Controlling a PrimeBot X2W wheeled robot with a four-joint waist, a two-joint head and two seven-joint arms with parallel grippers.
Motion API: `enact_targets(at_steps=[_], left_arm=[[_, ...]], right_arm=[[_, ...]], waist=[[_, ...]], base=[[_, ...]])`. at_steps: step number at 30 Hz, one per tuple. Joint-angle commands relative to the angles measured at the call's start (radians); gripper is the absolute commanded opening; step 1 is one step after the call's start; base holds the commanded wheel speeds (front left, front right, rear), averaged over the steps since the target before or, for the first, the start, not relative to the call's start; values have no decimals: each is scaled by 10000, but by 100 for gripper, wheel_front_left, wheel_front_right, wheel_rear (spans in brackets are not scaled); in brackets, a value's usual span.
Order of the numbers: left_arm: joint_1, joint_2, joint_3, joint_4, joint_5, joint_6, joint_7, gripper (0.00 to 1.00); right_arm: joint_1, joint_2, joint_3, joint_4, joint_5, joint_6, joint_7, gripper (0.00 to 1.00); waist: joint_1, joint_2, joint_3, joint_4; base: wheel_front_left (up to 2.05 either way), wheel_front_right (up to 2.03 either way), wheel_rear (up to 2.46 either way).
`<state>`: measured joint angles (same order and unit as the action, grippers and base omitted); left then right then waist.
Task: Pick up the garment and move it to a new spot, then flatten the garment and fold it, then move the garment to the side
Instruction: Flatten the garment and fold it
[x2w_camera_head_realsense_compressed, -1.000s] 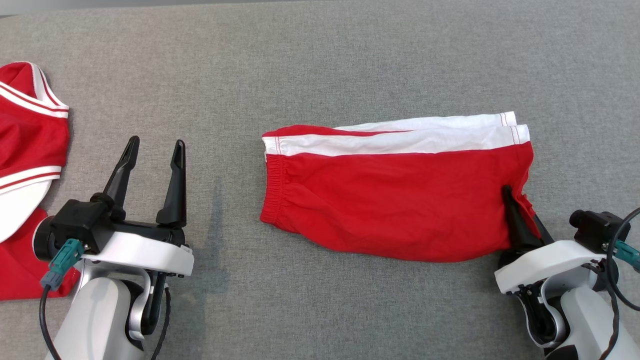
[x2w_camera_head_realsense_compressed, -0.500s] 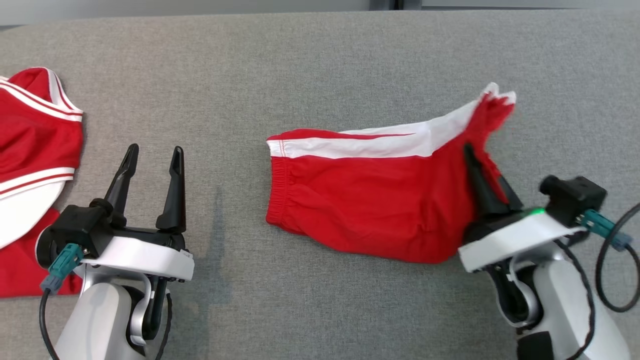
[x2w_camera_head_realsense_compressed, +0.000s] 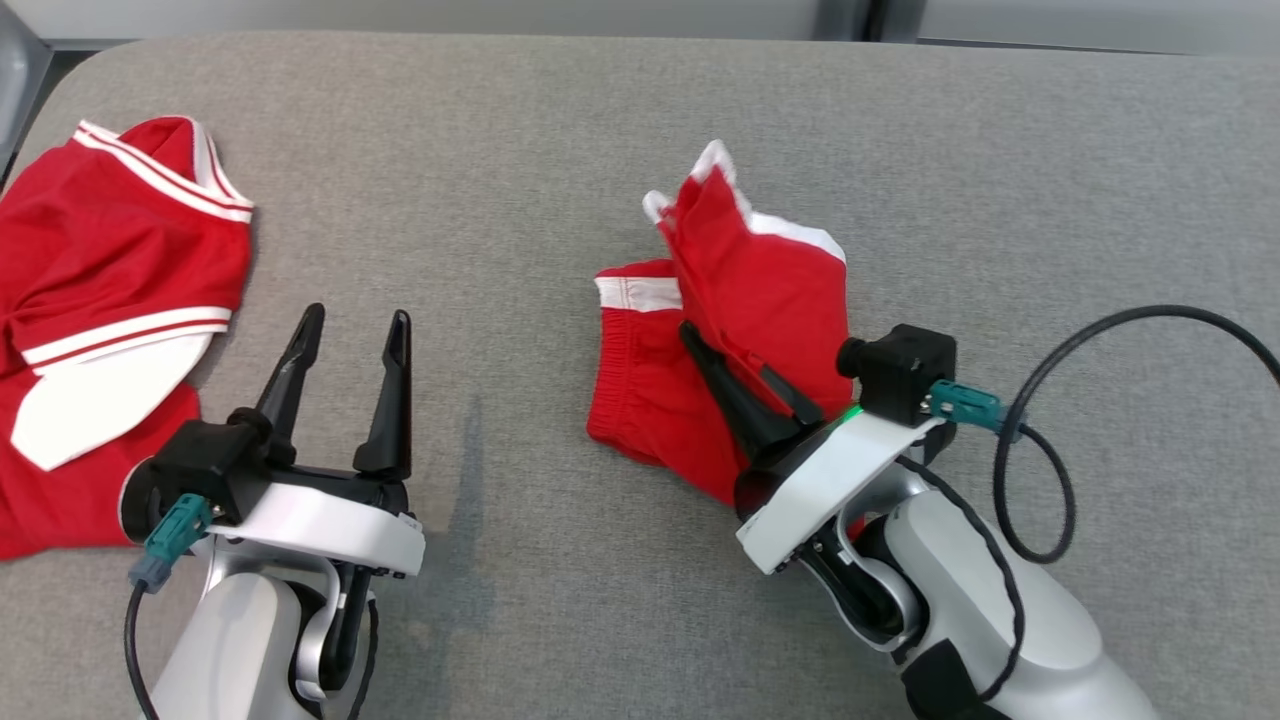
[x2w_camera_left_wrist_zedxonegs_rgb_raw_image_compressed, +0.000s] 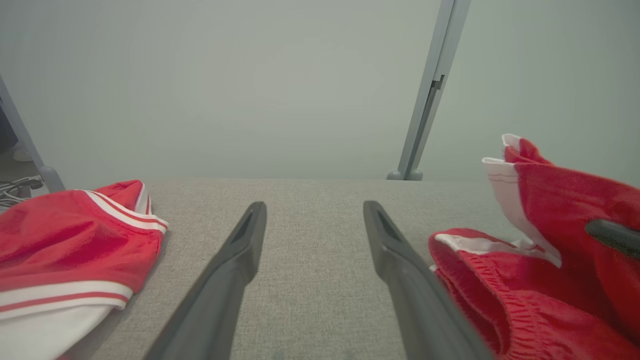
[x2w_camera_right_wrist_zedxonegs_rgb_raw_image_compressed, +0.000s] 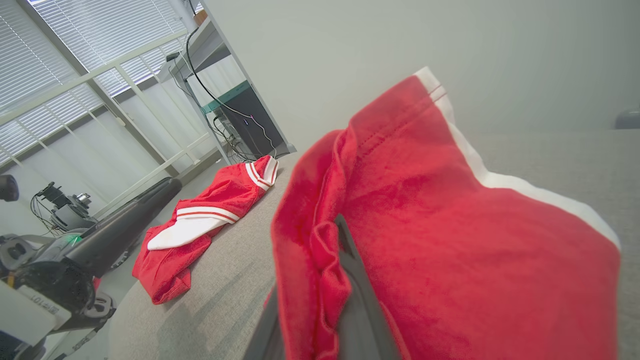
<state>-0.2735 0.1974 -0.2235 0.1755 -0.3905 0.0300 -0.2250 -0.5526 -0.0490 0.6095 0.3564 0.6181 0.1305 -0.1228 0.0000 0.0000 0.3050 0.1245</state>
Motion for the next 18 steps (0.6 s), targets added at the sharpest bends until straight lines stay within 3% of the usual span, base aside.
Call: enact_targets(at_steps=[1,6,7,8,9,10,18], left_arm=[[-76,-38,-36,68,-65,-37,-50,100],[-79,-103,-69,218,-119,-65,-118,100],[-79,-115,-59,236,-140,-50,-122,100],[-84,-124,-58,247,-156,-53,-133,100],[-88,-117,-54,259,-159,-57,-139,100],[-91,-103,-46,281,-161,-56,-155,100],[-95,-66,6,357,-242,-14,-214,100]], right_arm=[[-240,-51,314,329,292,6,-160,0],[-741,-51,1181,1351,986,6,-610,0],[-828,-54,1340,1460,1079,6,-697,14],[-898,-44,1488,1566,1165,6,-795,43],[-972,-47,1654,1636,1241,6,-858,84],[-1044,-47,1781,1659,1292,6,-943,100],[-1396,-57,2149,1184,1232,6,-1382,100]], waist=[[0,0,26,179],[0,0,67,388],[0,0,77,405],[0,0,88,418],[0,0,96,424],[0,0,102,421],[0,0,16,239]], base=[[0,0,0],[0,0,0],[0,0,0],[0,0,0],[0,0,0],[0,0,0],[0,0,0]])
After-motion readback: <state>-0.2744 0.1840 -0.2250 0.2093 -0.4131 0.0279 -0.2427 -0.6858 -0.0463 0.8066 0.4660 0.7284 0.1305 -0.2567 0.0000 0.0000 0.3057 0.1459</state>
